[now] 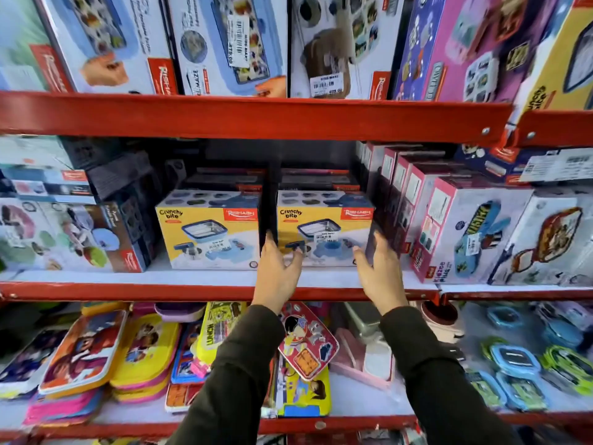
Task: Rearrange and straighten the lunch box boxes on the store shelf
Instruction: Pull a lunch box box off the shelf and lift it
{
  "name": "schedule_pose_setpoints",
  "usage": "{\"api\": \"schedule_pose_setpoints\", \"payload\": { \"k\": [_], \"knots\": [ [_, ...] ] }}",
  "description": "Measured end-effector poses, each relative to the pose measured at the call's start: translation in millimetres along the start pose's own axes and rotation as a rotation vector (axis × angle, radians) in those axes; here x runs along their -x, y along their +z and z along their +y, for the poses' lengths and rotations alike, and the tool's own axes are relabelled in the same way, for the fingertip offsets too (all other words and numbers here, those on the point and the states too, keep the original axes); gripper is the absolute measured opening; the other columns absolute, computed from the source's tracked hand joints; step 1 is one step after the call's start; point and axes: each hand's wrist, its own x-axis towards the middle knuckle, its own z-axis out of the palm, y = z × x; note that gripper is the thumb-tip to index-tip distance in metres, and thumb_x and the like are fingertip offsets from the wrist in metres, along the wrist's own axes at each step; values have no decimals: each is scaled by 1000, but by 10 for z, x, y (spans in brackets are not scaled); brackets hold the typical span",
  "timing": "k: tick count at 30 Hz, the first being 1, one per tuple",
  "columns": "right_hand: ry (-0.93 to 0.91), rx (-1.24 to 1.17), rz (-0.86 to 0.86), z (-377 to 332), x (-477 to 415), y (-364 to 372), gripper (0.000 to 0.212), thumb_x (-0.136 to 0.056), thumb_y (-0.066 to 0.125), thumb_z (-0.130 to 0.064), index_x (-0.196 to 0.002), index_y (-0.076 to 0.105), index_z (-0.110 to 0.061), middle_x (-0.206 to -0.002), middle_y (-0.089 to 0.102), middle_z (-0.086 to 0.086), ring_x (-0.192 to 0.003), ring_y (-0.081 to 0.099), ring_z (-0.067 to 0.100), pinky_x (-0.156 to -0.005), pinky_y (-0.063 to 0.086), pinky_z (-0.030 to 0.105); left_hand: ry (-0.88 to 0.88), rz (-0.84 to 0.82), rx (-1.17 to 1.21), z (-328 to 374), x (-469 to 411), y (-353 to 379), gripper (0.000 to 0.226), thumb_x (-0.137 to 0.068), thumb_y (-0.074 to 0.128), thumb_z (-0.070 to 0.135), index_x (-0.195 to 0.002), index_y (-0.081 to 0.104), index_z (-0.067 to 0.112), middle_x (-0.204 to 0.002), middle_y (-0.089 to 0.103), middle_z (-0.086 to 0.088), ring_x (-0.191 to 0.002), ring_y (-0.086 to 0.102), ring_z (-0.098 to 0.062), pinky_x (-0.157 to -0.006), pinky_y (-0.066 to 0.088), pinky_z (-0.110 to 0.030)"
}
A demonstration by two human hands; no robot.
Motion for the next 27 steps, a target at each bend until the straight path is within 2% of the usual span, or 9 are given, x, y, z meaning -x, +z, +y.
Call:
{"api": "schedule_pose_setpoints", "payload": {
  "k": [3, 5, 8, 12, 14, 17, 21, 24, 27],
  "knots": [
    [55, -26, -60, 32, -36, -15, 67, -97, 56, -49, -154, 38, -18, -155, 52, 11, -144, 46, 36, -117, 38, 54, -15, -9, -41, -61, -26, 4, 79, -98, 64, 36, -157, 28, -3, -155, 47, -23, -144, 46, -38, -119, 41, -49],
    [70, -143, -65, 26, 5, -64, 72, -90, 65, -51, -152, 42, -21, -155, 52, 5, -145, 46, 31, -119, 37, 52, -10, -26, -92, -44, 25, -17, 91, -91, 70, 40, -158, 26, -1, -154, 44, -23, -144, 45, -36, -120, 41, -49],
    [6, -248, -41, 84, 74, -192, 81, -79, 82, -38, -149, 43, -26, -154, 48, 0, -143, 45, 21, -118, 36, 39, 88, -11, -115, -15, 93, -81, 104, -83, 83, 24, -164, 20, 11, -159, 33, -12, -149, 38, -28, -124, 35, -36],
    [-74, -298, -62, 180, 137, -390, 93, -66, 90, -41, -147, 43, -40, -149, 47, -6, -139, 49, 16, -117, 43, 50, 167, 45, -47, 22, 118, -182, 97, -82, 81, 6, -163, 27, 17, -142, 35, -1, -136, 45, -19, -113, 32, -17],
    [-95, -321, -50, 181, 161, -459, 87, -69, 92, -29, -143, 49, -42, -142, 54, -6, -134, 54, 16, -114, 47, 48, 219, 62, -8, 84, 142, -247, 90, -87, 80, 8, -162, 31, 17, -138, 36, 1, -129, 44, -10, -113, 33, -15],
    [-114, -429, -14, 124, 200, -534, 73, -72, 91, -29, -132, 54, -48, -135, 65, -6, -124, 64, 15, -103, 56, 40, 293, 65, 68, 174, 177, -320, 75, -90, 79, 15, -155, 39, 18, -143, 46, -1, -132, 50, -10, -119, 42, -29],
    [-80, -575, 163, -62, 243, -569, 48, -74, 88, -30, -114, 62, -26, -110, 73, -12, -98, 70, -2, -88, 58, 22, 269, 75, 233, 289, 225, -354, 55, -92, 79, 30, -134, 45, 17, -135, 63, -2, -126, 63, -16, -109, 53, -47],
    [-51, -590, 296, -204, 260, -604, 41, -71, 84, -49, -101, 67, -26, -96, 72, -12, -86, 68, -4, -79, 55, 16, 316, 39, 276, 305, 261, -389, 57, -91, 77, 32, -138, 47, 21, -138, 62, 5, -129, 61, -10, -112, 51, -34],
    [-20, -668, 237, -221, 225, -633, 26, -85, 74, -50, -106, 70, -35, -106, 75, -11, -105, 72, 10, -85, 61, 32, 391, 28, 202, 298, 267, -435, 67, -92, 70, 9, -150, 42, 25, -145, 55, 14, -131, 55, 3, -107, 45, -15]
  ]
}}
